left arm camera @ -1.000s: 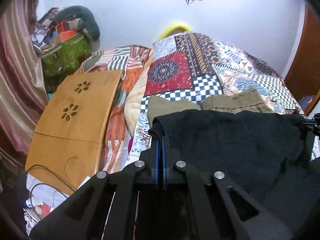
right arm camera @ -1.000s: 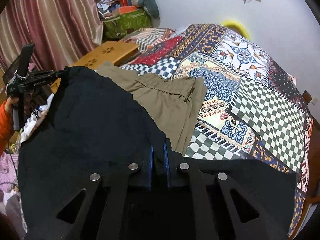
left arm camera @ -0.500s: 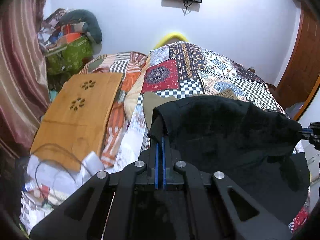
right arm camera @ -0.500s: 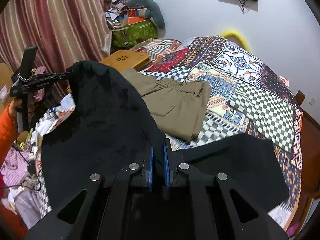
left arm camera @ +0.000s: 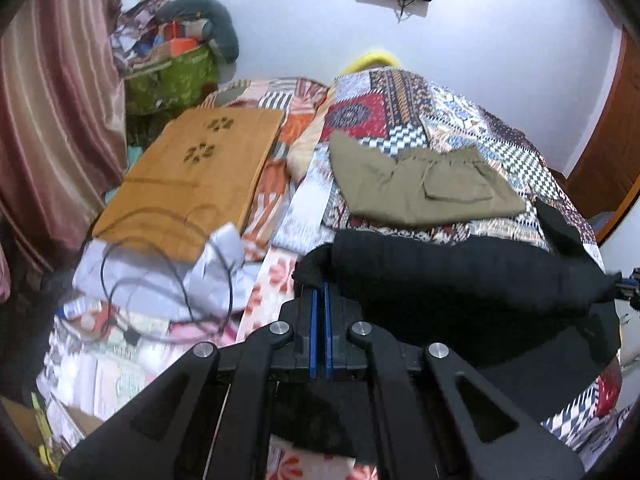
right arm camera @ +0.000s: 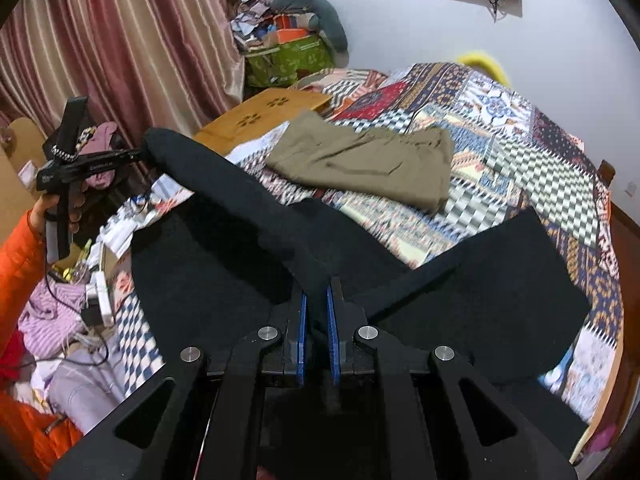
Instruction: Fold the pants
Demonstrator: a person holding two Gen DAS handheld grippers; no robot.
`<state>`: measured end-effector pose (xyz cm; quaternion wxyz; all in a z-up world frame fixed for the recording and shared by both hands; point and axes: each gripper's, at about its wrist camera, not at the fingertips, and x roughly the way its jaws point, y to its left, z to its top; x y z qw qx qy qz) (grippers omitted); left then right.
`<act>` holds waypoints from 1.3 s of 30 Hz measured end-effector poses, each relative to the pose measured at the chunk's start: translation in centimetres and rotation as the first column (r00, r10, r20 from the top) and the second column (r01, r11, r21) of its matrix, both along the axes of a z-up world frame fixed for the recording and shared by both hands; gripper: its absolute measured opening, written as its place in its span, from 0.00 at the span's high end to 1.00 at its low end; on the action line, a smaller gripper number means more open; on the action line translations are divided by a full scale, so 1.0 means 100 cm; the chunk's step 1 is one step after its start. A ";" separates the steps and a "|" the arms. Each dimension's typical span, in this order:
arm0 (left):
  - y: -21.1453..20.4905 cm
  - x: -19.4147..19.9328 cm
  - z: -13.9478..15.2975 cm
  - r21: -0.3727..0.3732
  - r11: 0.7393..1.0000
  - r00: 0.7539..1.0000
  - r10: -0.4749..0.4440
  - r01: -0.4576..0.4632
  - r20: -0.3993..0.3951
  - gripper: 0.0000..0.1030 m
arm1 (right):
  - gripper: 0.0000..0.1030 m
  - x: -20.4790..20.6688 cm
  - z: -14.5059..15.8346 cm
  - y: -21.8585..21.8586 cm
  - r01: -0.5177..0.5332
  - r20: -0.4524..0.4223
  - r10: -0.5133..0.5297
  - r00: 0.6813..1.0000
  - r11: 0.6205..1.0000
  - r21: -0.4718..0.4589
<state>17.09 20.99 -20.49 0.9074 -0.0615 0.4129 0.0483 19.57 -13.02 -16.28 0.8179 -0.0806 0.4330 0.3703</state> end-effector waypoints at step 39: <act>-0.032 -0.020 0.010 0.077 0.997 1.000 -0.004 0.004 0.003 0.87 | 0.50 -0.026 0.015 -0.024 0.098 0.004 -0.098 0.995 0.994 -0.043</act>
